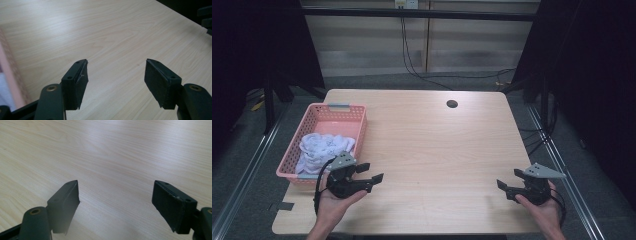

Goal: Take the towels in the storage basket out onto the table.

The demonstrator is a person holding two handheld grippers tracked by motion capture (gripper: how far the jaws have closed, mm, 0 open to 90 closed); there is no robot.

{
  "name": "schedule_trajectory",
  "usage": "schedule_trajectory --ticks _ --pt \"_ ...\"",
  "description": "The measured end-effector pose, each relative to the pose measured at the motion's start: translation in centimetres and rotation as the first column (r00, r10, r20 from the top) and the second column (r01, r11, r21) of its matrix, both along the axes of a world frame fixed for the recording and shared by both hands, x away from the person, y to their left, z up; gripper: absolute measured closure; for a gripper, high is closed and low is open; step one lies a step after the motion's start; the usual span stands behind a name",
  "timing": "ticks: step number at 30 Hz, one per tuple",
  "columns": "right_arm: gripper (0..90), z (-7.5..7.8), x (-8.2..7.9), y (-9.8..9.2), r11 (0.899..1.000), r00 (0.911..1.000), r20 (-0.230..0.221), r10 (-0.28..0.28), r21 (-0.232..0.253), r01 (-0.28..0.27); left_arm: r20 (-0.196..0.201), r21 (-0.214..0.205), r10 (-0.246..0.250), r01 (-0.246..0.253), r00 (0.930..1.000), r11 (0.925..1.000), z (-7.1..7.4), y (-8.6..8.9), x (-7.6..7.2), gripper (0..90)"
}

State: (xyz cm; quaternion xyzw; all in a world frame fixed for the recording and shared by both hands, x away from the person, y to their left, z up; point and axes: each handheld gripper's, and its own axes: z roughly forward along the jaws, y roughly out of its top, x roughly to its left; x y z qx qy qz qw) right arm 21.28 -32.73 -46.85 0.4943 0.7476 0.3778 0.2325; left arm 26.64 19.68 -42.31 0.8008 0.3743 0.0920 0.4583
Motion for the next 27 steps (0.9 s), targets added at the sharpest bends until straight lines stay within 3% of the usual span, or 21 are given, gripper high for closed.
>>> schedule_trajectory --ticks 6,13,17,20,22,24,27 --pt "21.8 0.1 -0.1 0.2 1.0 0.9999 0.005 0.015 -0.001 -0.015 0.03 0.038 0.028 -0.029 0.9991 0.9989 0.9 1.6 0.2 36.4" --pt "20.4 0.1 -0.2 0.5 1.0 0.9997 0.005 0.024 0.002 -0.024 0.039 0.035 0.102 -0.103 0.994 0.994 1.6 5.1 0.6 32.2" --pt "20.4 0.0 0.0 0.7 0.999 0.9994 -0.004 0.034 0.005 -0.034 0.023 0.052 0.118 -0.119 0.9927 0.9915 2.4 6.9 1.6 29.9" --pt "19.9 0.0 0.0 0.7 0.999 0.9993 -0.003 0.037 0.003 -0.037 0.023 0.089 0.149 -0.151 0.9885 0.9845 3.3 8.2 2.8 27.4" --pt "19.9 0.0 0.0 0.6 0.999 0.9993 -0.005 0.037 0.007 -0.037 0.018 0.097 0.155 -0.156 0.9877 0.9829 3.4 8.5 3.3 26.4" --pt "19.7 -0.1 0.0 0.5 0.999 0.9994 -0.005 0.035 0.005 -0.035 -0.026 0.105 0.174 -0.171 0.9843 0.9797 3.3 9.1 4.2 21.7" --pt "19.7 -0.1 0.1 0.4 0.999 0.9994 -0.01 0.034 0.002 -0.034 -0.019 0.121 0.199 -0.195 0.9799 0.9733 3.0 9.5 4.5 18.2"
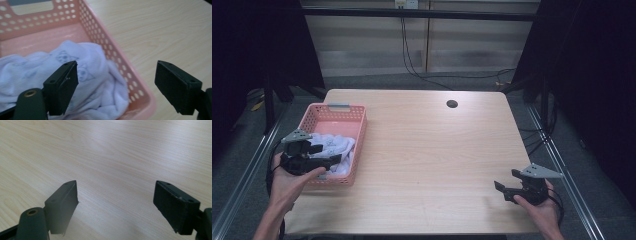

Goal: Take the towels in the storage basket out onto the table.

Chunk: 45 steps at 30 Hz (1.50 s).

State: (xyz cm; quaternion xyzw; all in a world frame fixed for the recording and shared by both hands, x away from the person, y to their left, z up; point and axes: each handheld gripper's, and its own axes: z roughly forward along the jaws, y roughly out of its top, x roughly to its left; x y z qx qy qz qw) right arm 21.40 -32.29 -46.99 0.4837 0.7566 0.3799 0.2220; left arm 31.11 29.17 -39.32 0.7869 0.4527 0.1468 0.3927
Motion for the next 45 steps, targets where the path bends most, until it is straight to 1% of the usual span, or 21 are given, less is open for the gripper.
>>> schedule_trajectory --ticks 5,10,16,17,18,19,22,23,28,29,30,32,34,35,38,39,40,41,42,43,45 --pt "19.5 -0.1 0.1 0.1 1.0 1.0 -0.008 0.002 -0.007 -0.002 -0.041 0.05 -0.014 0.016 0.999 0.9986 -0.7 0.9 0.7 17.5" --pt "18.9 -0.2 0.1 0.3 1.0 0.9999 -0.011 0.011 -0.005 -0.012 -0.047 0.065 0.007 -0.004 0.9989 0.9979 -0.3 1.4 1.7 17.1" --pt "18.9 -0.3 0.2 0.3 1.0 0.9997 -0.019 0.012 -0.007 -0.012 -0.079 0.137 0.003 0.007 0.9969 0.9906 -0.1 1.7 3.7 17.0" --pt "18.9 -0.3 0.2 0.2 1.0 0.9997 -0.021 0.015 -0.005 -0.015 -0.089 0.137 0.008 0.004 0.996 0.9906 -0.6 1.8 4.4 17.0" --pt "18.9 -0.3 0.2 0.2 1.0 0.9997 -0.022 0.014 -0.006 -0.014 -0.108 0.17 0.01 0.009 0.9941 0.9853 -1.0 1.8 4.9 17.4" --pt "19.0 -0.3 0.2 0.2 1.0 0.9997 -0.021 0.016 -0.004 -0.016 -0.128 0.169 0.008 0.014 0.9917 0.9856 -1.4 1.9 5.2 17.2" --pt "19.0 -0.3 0.2 0.2 1.0 0.9994 -0.031 0.018 0.005 -0.018 -0.115 0.181 0.031 -0.009 0.9929 0.9834 -2.0 2.0 5.6 17.9" --pt "19.0 -0.3 0.2 0.2 1.0 0.9993 -0.031 0.02 0.006 -0.02 -0.155 0.165 0.009 0.017 0.9879 0.9862 -2.5 2.0 6.0 15.4" --pt "19.0 -0.4 0.3 0.2 1.0 0.9993 -0.029 0.023 0.004 -0.023 -0.187 0.175 -0.004 0.037 0.9824 0.9838 -3.2 1.7 6.8 14.5" --pt "19.0 -0.4 0.3 0.3 1.0 0.9992 -0.033 0.024 -0.001 -0.024 -0.214 0.197 -0.025 0.068 0.9765 0.978 -3.2 1.2 7.1 11.5" --pt "19.0 -0.4 0.3 0.3 1.0 0.9992 -0.033 0.024 -0.001 -0.024 -0.214 0.197 -0.025 0.068 0.9765 0.978 -3.2 1.2 7.1 7.4" --pt "18.9 -0.4 0.4 0.3 1.0 0.9991 -0.035 0.025 -0.002 -0.025 -0.279 0.223 -0.038 0.103 0.9596 0.9694 -3.8 0.4 7.6 0.7" --pt "19.0 -0.5 0.4 0.3 1.0 0.9989 -0.041 0.022 0.005 -0.022 -0.285 0.244 -0.021 0.093 0.9584 0.9653 -4.1 0.1 7.9 0.0" --pt "18.8 -0.5 0.4 0.2 1.0 0.9987 -0.045 0.025 0.008 -0.025 -0.304 0.269 0.002 0.084 0.9528 0.9594 -4.3 -0.3 8.3 0.0" --pt "18.7 -0.5 0.4 0.2 1.0 0.9984 -0.049 0.03 0.006 -0.03 -0.324 0.281 0.007 0.089 0.9461 0.9555 -4.5 -0.5 8.6 0.0" --pt "18.7 -0.6 0.4 0.2 0.999 0.9983 -0.049 0.032 0.007 -0.032 -0.355 0.296 0.0 0.112 0.935 0.9487 -4.5 -0.5 9.1 0.0" --pt "18.6 -0.6 0.4 0.2 0.999 0.9982 -0.05 0.033 0.008 -0.032 -0.367 0.305 -0.014 0.135 0.9301 0.9426 -4.5 -0.5 9.4 0.0" --pt "18.6 -0.6 0.4 0.2 0.999 0.9981 -0.05 0.035 0.009 -0.035 -0.382 0.3 -0.019 0.143 0.924 0.9432 -4.5 -0.5 9.5 0.0" --pt "18.6 -0.6 0.4 0.2 0.999 0.9981 -0.05 0.035 0.009 -0.035 -0.382 0.3 -0.019 0.143 0.924 0.9432 -4.5 -0.5 9.5 0.0" --pt "18.6 -0.5 0.4 0.2 0.999 0.998 -0.05 0.038 0.008 -0.038 -0.403 0.305 -0.013 0.148 0.9151 0.9407 -4.8 -0.3 9.9 0.0" --pt "18.7 -0.5 0.4 0.2 0.999 0.998 -0.051 0.037 0.013 -0.037 -0.41 0.318 -0.002 0.145 0.9119 0.9371 -5.0 -0.4 10.2 0.0"
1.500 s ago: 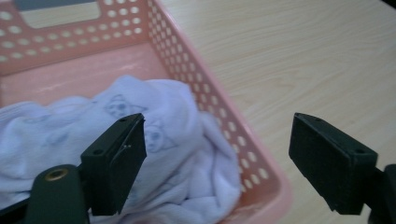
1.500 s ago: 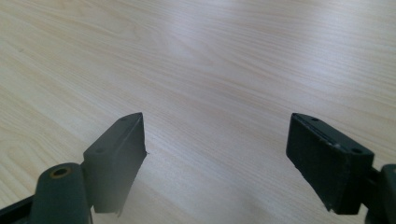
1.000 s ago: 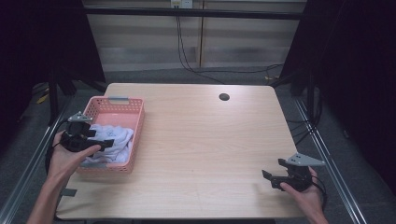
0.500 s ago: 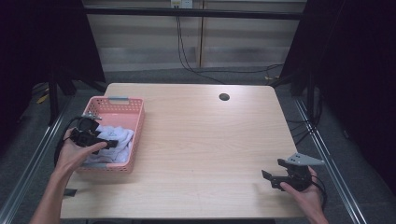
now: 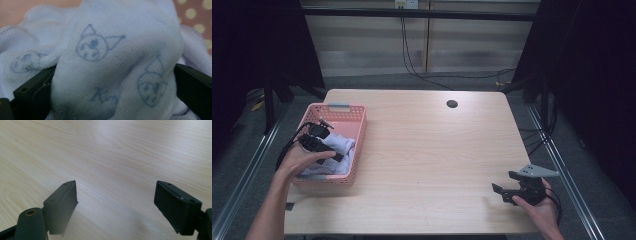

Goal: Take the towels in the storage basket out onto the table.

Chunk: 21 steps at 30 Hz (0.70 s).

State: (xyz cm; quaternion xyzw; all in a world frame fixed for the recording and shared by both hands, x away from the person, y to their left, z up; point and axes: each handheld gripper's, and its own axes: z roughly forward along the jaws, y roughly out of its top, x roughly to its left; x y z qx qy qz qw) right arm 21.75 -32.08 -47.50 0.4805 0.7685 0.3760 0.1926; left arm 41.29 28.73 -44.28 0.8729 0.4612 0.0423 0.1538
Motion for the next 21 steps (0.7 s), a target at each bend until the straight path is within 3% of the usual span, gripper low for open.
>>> schedule_trajectory --ticks 3,7,9,10,15,17,19,21 --pt "18.7 0.0 0.0 0.0 1.0 1.0 -0.001 0.008 -0.001 -0.008 0.033 0.06 -0.004 0.002 0.9994 0.9982 -0.6 -0.5 0.2 0.0" --pt "18.6 -0.1 0.1 -0.1 1.0 1.0 -0.003 0.007 0.0 -0.007 0.036 0.102 -0.01 0.006 0.9993 0.9948 -1.1 -1.2 0.1 0.0" --pt "18.6 -0.1 0.1 0.0 1.0 1.0 -0.005 0.007 0.001 -0.007 0.038 0.132 -0.008 0.003 0.9993 0.9913 -1.2 -1.6 0.0 0.0" --pt "18.6 -0.1 0.1 0.0 1.0 1.0 -0.005 0.008 0.0 -0.008 0.061 0.169 -0.036 0.026 0.9975 0.9853 -1.3 -2.1 -0.2 0.0" --pt "18.7 -0.1 0.1 -0.1 1.0 0.9999 -0.01 0.006 0.008 -0.006 0.074 0.143 -0.015 0.005 0.9972 0.9897 -1.4 -1.6 -0.5 0.1" --pt "18.6 -0.1 0.2 -0.1 1.0 0.9999 -0.015 0.008 0.011 -0.008 0.091 0.177 -0.005 -0.011 0.9958 0.9841 -1.5 -1.8 -0.4 4.1" --pt "18.6 -0.1 0.2 -0.1 1.0 0.9999 -0.013 0.01 0.012 -0.01 0.079 0.186 0.006 -0.021 0.9968 0.9824 -1.5 -2.0 -0.3 5.1" --pt "18.6 -0.1 0.1 0.0 1.0 0.9997 -0.012 0.021 0.012 -0.021 0.101 0.204 0.012 -0.032 0.9948 0.9785 -1.5 -2.1 -0.2 7.9"
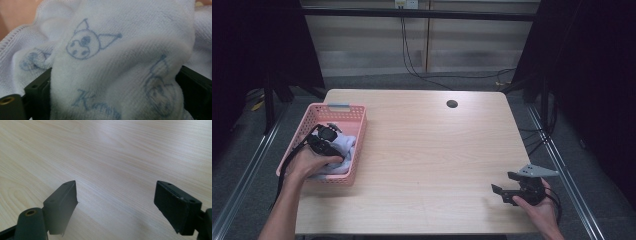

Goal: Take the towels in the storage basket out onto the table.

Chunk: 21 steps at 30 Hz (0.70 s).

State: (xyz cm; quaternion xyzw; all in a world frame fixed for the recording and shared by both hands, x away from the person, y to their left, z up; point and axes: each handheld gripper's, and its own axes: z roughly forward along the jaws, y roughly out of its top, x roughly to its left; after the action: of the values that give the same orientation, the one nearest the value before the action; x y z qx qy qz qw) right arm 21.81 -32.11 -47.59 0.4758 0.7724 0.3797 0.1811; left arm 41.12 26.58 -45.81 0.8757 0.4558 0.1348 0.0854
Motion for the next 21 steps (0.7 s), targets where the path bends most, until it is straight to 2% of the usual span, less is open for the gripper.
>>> schedule_trajectory --ticks 1,2,3,5,6,7,8,10,11,12,13,14,17,19,21 --pt "18.6 0.0 0.0 0.0 1.0 1.0 0.001 0.0 -0.005 0.0 -0.006 0.0 0.008 -0.008 1.0 1.0 0.1 0.0 0.1 7.9" --pt "18.6 -0.1 0.1 -0.1 1.0 1.0 -0.002 0.002 -0.005 -0.002 0.009 -0.005 0.024 -0.024 0.9997 0.9997 0.3 0.2 0.2 10.8" --pt "18.6 -0.2 0.1 -0.1 1.0 1.0 -0.009 -0.003 0.002 0.003 0.031 -0.012 0.032 -0.031 0.999 0.9994 0.4 0.5 0.3 17.6" --pt "18.2 -0.1 0.3 -0.2 1.0 0.9999 -0.01 -0.008 0.01 0.008 0.039 -0.032 0.037 -0.036 0.9986 0.9988 0.5 1.0 0.4 28.6" --pt "18.2 -0.1 0.3 -0.2 1.0 0.9999 -0.01 -0.008 0.01 0.008 0.047 -0.03 0.039 -0.038 0.9982 0.9989 0.6 1.2 0.5 28.6" --pt "18.2 -0.1 0.3 -0.2 1.0 1.0 -0.005 -0.008 0.011 0.008 0.037 -0.042 0.043 -0.041 0.9984 0.9983 0.7 1.5 0.6 32.6" --pt "18.1 -0.1 0.3 0.0 1.0 1.0 -0.008 -0.004 0.01 0.004 0.045 -0.049 0.048 -0.045 0.9979 0.9977 0.8 1.6 0.6 37.2" --pt "18.1 -0.1 0.3 0.0 1.0 0.9999 -0.012 -0.001 0.006 0.001 0.045 -0.05 0.051 -0.049 0.9977 0.9976 0.9 1.7 0.6 39.5" --pt "18.1 -0.1 0.3 0.0 1.0 0.9999 -0.012 0.005 0.008 -0.004 0.062 -0.068 0.056 -0.051 0.9965 0.9964 1.0 1.9 0.4 41.3" --pt "18.1 -0.1 0.3 0.0 1.0 0.9999 -0.012 0.005 0.008 -0.004 0.062 -0.068 0.056 -0.051 0.9965 0.9964 1.0 1.9 0.4 42.5" --pt "18.1 -0.2 0.3 0.0 1.0 0.9999 -0.014 0.001 0.008 -0.001 0.071 -0.116 0.066 -0.058 0.9953 0.9916 1.3 2.5 0.3 45.4" --pt "18.1 -0.2 0.3 0.0 1.0 0.9999 -0.014 0.001 0.008 -0.001 0.071 -0.116 0.066 -0.058 0.9953 0.9916 1.3 2.5 0.3 47.2" --pt "18.1 -0.2 0.4 -0.1 1.0 0.9998 -0.018 -0.005 0.014 0.005 0.076 -0.201 0.096 -0.079 0.9925 0.9765 1.4 3.6 0.0 48.6" --pt "18.1 -0.2 0.4 0.0 1.0 0.9998 -0.021 -0.007 0.015 0.008 0.081 -0.216 0.082 -0.063 0.9933 0.9744 1.6 3.9 -0.2 49.3" --pt "18.0 -0.2 0.4 0.0 1.0 0.9997 -0.022 -0.006 0.015 0.006 0.081 -0.239 0.091 -0.069 0.9926 0.9684 1.7 4.2 -0.3 49.8"
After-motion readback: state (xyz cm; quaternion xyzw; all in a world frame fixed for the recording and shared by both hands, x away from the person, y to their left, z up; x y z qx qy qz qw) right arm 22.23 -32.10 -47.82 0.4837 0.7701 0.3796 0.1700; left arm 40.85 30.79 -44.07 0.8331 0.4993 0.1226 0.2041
